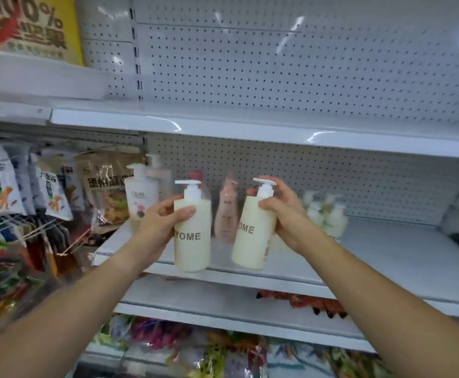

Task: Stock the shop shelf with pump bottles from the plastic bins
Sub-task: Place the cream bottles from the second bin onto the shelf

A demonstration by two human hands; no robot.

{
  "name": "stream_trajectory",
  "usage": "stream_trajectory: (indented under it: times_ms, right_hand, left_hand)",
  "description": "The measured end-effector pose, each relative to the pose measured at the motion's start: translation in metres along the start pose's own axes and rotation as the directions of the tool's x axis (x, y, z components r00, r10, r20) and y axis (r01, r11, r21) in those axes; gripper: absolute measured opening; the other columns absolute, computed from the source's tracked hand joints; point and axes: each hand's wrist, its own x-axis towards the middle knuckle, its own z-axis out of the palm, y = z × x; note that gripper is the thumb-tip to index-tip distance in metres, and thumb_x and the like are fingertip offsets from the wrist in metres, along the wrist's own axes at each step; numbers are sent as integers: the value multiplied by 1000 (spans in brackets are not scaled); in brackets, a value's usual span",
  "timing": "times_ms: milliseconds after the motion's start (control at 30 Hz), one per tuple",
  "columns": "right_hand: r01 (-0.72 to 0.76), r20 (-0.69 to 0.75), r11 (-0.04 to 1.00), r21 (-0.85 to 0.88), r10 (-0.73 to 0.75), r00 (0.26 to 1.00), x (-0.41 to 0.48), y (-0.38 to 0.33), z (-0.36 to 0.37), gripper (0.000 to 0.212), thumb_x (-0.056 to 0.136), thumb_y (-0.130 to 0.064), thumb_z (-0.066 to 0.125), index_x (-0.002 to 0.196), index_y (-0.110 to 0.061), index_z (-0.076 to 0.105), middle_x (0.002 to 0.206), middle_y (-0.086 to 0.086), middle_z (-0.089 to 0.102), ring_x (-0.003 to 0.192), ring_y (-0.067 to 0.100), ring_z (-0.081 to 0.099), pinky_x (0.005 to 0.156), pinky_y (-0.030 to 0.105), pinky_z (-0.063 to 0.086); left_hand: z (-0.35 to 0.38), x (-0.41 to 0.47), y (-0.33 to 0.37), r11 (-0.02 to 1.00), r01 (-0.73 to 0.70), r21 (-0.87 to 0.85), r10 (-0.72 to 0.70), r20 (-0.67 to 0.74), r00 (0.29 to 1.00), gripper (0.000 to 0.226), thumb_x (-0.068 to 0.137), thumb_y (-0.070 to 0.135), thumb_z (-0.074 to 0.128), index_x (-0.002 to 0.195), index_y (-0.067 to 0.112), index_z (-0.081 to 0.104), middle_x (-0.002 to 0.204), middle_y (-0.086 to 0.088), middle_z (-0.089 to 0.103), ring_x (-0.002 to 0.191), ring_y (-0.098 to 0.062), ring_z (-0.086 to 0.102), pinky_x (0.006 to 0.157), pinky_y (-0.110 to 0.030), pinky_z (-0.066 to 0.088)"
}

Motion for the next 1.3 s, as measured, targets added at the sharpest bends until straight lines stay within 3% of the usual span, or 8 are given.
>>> stream_trajectory:
  times_ms: [233,400,633,733,833,1000,1167,1300]
  right_hand:
    - [16,-169,999,-37,-22,985,-43,-28,-124,54,68,-11,66,121,-22,63,106,4,70,90,23,66,82,45,59]
    - [19,-279,996,-88,-43,959,-65,-42,-193,36,83,-10,75,116,-24,65,108,4,65,86,25,68,76,46,61]
    - [4,-222,961,-278,-69,973,-69,-46,-252,66,62,-20,93,118,-36,61,119,3,61,98,26,67,78,43,62]
    - [-18,-197,924,-382,-62,978,-61,-46,-263,75,60,-21,95,122,-32,55,120,1,61,105,22,65,87,43,60]
    - [-43,-229,896,-443,-66,971,-49,-43,-271,67,61,-21,95,116,-26,56,113,1,65,104,20,65,87,39,59]
    - [-20,-227,871,-491,-106,968,-33,-42,-291,57,64,-14,93,111,-24,62,109,-1,67,100,18,65,83,34,60]
    - [-14,-202,845,-535,-113,973,-19,-39,-317,54,65,-14,91,108,-30,63,107,-1,71,101,21,68,86,40,60]
    - [-2,-189,813,-582,-133,973,-9,-40,-339,53,67,-16,90,108,-33,61,108,-4,66,101,18,65,81,32,59]
  left_hand:
    - [134,10,-30,1000,7,-5,-7,115,993,93,36,50,97,116,13,68,103,-3,76,92,-22,72,74,-33,60]
    - [208,11,-44,1000,10,7,-11,176,984,83,40,53,95,112,19,72,102,-8,74,88,-21,70,69,-31,58]
    - [256,21,-59,999,22,49,-34,259,965,90,43,52,95,120,14,68,110,-12,74,96,-24,71,72,-30,58]
    - [264,35,-68,998,10,66,-27,259,965,90,43,51,95,120,14,68,111,-13,74,101,-30,71,84,-43,58]
    - [271,52,-76,998,10,68,-29,287,958,84,46,49,95,120,16,69,112,-13,74,104,-34,70,95,-53,52]
    - [285,69,-85,997,-12,75,-13,321,947,65,53,40,91,112,20,73,108,-10,75,100,-28,72,84,-41,56]
    - [297,80,-94,997,-16,80,-12,333,943,58,64,25,89,118,18,69,106,-6,76,98,-24,73,76,-30,59]
    - [312,84,-97,995,-6,101,-27,320,947,41,74,13,81,114,19,70,103,-6,77,96,-25,73,72,-26,59]
